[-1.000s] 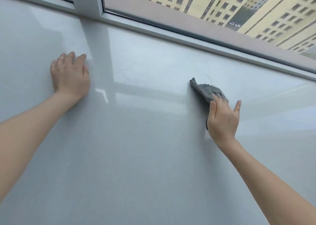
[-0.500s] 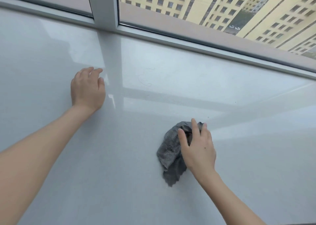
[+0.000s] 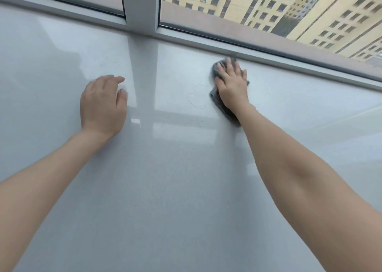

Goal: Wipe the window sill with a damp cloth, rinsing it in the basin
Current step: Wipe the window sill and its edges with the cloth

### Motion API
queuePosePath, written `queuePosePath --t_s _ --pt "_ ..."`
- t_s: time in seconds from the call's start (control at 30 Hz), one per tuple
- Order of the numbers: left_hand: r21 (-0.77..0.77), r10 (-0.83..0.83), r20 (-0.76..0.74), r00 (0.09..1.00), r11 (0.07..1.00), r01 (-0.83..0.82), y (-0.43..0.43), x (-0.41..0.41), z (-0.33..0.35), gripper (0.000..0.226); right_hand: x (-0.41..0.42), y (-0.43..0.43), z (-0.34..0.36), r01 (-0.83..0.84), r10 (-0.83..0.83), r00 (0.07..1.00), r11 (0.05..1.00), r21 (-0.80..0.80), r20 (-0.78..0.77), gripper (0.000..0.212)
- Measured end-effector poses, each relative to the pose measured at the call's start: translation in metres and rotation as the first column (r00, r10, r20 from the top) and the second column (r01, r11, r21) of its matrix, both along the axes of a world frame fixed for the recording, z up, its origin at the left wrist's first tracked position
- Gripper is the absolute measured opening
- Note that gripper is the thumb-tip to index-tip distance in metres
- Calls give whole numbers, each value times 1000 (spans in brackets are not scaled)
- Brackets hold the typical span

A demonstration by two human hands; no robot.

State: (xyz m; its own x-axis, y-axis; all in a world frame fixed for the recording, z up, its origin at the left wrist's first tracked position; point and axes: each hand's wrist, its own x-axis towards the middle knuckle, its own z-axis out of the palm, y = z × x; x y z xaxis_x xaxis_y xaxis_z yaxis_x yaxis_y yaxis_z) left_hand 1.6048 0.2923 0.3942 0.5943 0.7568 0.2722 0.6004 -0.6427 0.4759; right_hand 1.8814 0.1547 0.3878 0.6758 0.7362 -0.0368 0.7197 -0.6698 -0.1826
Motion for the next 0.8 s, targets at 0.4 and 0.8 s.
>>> queuePosePath --t_s 0.4,0.8 --pt "-48 43 -8 999 998 -43 -20 -1 12 34 -141 -151 15 -927 915 332 361 101 -228 47" --pt "-59 -90 -42 995 994 88 -75 15 45 36 -171 -279 112 39 314 609 905 423 -729 34"
